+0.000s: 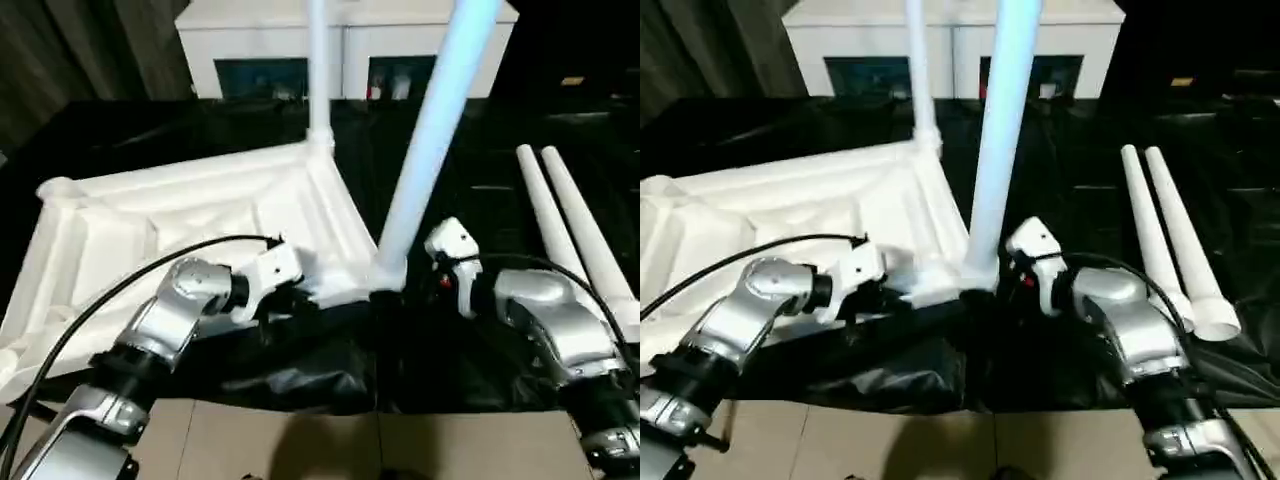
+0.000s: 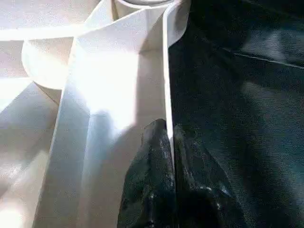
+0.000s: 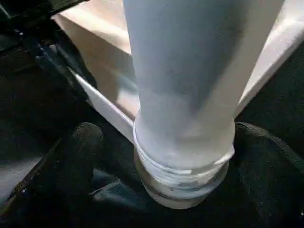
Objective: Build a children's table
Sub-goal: Rotate leg to tighten
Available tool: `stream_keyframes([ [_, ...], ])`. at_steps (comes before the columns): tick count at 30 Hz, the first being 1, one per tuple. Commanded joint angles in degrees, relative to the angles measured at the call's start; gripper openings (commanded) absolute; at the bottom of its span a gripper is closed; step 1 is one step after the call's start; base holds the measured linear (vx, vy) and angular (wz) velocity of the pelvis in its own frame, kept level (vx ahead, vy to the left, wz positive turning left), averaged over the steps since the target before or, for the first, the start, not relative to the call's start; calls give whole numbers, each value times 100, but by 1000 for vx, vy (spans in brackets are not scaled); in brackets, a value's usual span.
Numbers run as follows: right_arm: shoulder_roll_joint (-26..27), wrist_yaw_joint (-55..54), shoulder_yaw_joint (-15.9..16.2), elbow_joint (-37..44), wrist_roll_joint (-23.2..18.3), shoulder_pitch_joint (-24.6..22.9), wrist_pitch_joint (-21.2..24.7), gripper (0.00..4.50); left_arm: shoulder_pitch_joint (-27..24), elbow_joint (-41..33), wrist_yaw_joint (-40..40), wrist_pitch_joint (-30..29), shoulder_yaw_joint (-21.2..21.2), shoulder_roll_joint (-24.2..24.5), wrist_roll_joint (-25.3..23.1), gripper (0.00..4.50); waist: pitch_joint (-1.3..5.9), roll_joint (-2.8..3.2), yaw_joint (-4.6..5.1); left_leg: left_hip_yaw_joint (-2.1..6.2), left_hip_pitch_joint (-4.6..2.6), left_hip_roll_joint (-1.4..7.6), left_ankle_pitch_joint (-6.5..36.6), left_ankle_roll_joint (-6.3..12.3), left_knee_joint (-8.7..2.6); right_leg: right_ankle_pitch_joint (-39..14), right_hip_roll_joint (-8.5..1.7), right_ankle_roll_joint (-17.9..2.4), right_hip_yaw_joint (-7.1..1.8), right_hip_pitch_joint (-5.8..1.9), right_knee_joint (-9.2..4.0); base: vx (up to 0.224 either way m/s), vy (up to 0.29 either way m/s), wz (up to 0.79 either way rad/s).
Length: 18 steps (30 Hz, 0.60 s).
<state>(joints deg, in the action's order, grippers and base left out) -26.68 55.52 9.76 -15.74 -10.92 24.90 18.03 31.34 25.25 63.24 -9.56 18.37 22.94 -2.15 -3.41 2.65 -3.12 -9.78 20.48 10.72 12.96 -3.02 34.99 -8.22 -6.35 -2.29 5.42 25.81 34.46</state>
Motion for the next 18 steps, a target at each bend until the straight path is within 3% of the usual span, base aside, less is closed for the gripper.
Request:
stream_keyframes([
  [1,-5,110,122,199,-47,39,19,446,17,-196,95,217,-32,-49,244,0,419,-70,2,-9,4,149,789,418,-396,-1991,-181,-935,-236,-481,-455,-76,-24,2],
  [5,30,135,168,119,15,104,-42,446,-1,-227,149,193,-61,-45,255,0,417,-91,19,-10,31,138,880,288,-418,-2043,-156,-823,-236,-476,-470,0,0,0],
  [6,46,127,165,93,22,121,-53,420,-4,-232,147,189,-65,-47,256,0,425,-94,17,-10,35,133,855,286,-411,-2030,-157,-811,-236,-481,-467,0,0,0],
  [7,88,98,152,18,32,170,-76,412,-6,-233,148,183,-67,-46,255,0,430,-117,17,-10,46,131,794,297,-409,-1992,-160,-802,-237,-485,-464,0,0,0],
  [14,131,99,160,-139,103,244,-197,350,-20,-200,140,185,-99,-30,222,0,464,-113,12,-12,71,123,549,385,-381,-1585,-151,-930,-232,-494,-400,0,0,0],
  [18,133,108,152,-167,114,260,-226,323,-23,-165,119,213,-122,-12,194,0,459,-123,11,-18,77,117,565,411,-375,-1624,-155,-930,-230,-497,-408,0,0,0],
])
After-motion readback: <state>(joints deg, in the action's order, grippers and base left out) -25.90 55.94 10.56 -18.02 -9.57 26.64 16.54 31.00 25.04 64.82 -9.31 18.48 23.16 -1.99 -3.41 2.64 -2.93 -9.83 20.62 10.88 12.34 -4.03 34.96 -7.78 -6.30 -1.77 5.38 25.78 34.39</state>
